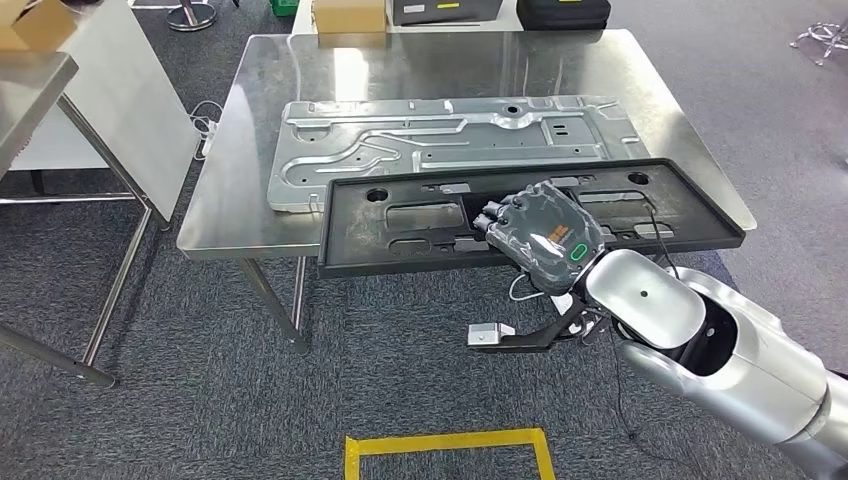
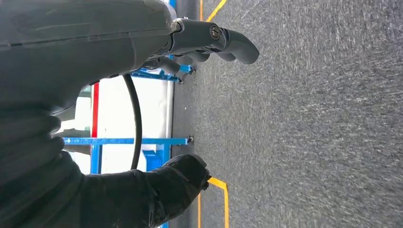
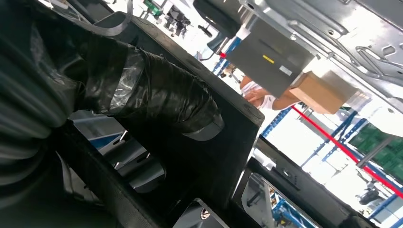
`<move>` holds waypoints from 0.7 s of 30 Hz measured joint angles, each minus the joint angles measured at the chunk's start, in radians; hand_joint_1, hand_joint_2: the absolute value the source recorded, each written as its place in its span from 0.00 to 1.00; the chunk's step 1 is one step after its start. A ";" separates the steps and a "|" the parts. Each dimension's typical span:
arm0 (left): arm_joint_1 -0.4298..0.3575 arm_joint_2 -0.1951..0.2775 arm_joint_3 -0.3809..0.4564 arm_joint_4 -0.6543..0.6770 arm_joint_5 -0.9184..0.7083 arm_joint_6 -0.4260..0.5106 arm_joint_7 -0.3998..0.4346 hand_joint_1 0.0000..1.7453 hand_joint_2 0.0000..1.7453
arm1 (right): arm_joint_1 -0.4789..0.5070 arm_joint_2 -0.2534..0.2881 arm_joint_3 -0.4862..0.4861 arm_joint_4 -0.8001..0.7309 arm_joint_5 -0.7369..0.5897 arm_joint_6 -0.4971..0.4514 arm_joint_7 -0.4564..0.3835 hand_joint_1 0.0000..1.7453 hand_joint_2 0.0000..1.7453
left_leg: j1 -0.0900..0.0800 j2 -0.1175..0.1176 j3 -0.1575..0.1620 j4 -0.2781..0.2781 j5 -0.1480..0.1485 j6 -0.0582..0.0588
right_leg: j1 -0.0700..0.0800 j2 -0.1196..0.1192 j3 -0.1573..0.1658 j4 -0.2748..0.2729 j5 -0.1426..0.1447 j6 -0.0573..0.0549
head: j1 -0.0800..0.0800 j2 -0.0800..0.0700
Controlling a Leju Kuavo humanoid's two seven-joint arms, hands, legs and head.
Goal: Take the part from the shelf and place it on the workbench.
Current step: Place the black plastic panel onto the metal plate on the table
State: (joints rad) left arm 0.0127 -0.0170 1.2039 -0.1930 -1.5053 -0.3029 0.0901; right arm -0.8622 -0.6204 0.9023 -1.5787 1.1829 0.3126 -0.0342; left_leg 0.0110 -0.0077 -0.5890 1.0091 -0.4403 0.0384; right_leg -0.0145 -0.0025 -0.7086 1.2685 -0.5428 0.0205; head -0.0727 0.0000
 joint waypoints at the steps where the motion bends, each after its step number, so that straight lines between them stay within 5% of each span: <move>1: 0.000 0.000 0.001 0.000 0.000 0.000 0.000 0.00 1.00 | -0.001 0.001 0.000 0.001 0.000 0.000 0.000 1.00 1.00 | 0.000 -0.002 0.005 0.004 -0.006 -0.002 | 0.000 0.000 0.028 -0.069 0.045 -0.002 | 0.000 0.000; 4: -0.001 -0.002 0.002 0.000 0.000 0.000 0.002 0.00 1.00 | -0.005 0.008 0.004 0.005 0.000 -0.001 0.002 1.00 1.00 | -0.004 -0.004 0.012 0.014 -0.023 -0.015 | 0.006 0.001 0.095 -0.212 0.094 -0.014 | 0.000 0.000; 9: -0.005 -0.002 0.002 0.000 0.000 0.001 0.004 0.00 1.00 | -0.009 0.027 0.011 0.008 0.000 0.003 0.014 1.00 1.00 | -0.002 -0.001 0.003 0.052 -0.053 -0.043 | 0.002 0.002 0.119 -0.235 0.083 -0.043 | -0.001 0.000; 12: -0.003 -0.002 0.002 0.000 0.000 0.002 0.003 0.00 1.00 | -0.010 0.035 0.015 0.013 0.001 0.002 0.016 1.00 1.00 | 0.002 0.001 -0.095 0.231 -0.118 -0.055 | 0.001 -0.003 0.137 -0.237 0.071 -0.054 | -0.001 0.000; 14: -0.001 -0.002 0.002 0.000 0.000 0.003 0.002 0.00 1.00 | -0.007 0.039 0.018 0.016 0.001 0.003 0.016 1.00 1.00 | 0.003 0.002 -0.145 0.290 -0.110 -0.058 | 0.001 -0.003 0.149 -0.237 0.061 -0.054 | -0.001 0.000; 15: 0.000 -0.002 0.002 0.000 0.000 0.003 0.002 0.00 1.00 | -0.006 0.041 0.020 0.018 0.001 0.003 0.016 1.00 1.00 | 0.003 0.002 -0.141 0.261 -0.078 -0.056 | 0.001 -0.002 0.157 -0.237 0.055 -0.053 | -0.001 0.000; 18: 0.000 -0.001 0.003 0.000 0.000 0.004 -0.001 0.00 1.00 | -0.007 0.047 0.022 0.019 0.002 0.005 0.016 1.00 1.00 | -0.003 0.002 -0.061 0.068 0.022 -0.038 | 0.002 -0.001 0.181 -0.238 0.035 -0.044 | -0.001 0.000; 21: 0.001 0.000 0.003 -0.001 0.000 0.004 -0.004 0.00 1.00 | -0.007 0.054 0.023 0.020 0.003 0.011 0.018 1.00 1.00 | -0.011 0.003 -0.028 0.000 0.020 -0.019 | 0.002 0.001 0.192 -0.243 0.035 -0.025 | -0.001 0.000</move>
State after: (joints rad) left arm 0.0133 -0.0167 1.2066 -0.1936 -1.5053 -0.2990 0.0856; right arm -0.8697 -0.5667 0.9257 -1.5590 1.1860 0.3233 -0.0162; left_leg -0.0001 -0.0049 -0.6172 1.0093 -0.4205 0.0199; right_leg -0.0121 -0.0014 -0.5164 1.0259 -0.5074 -0.0041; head -0.0733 0.0001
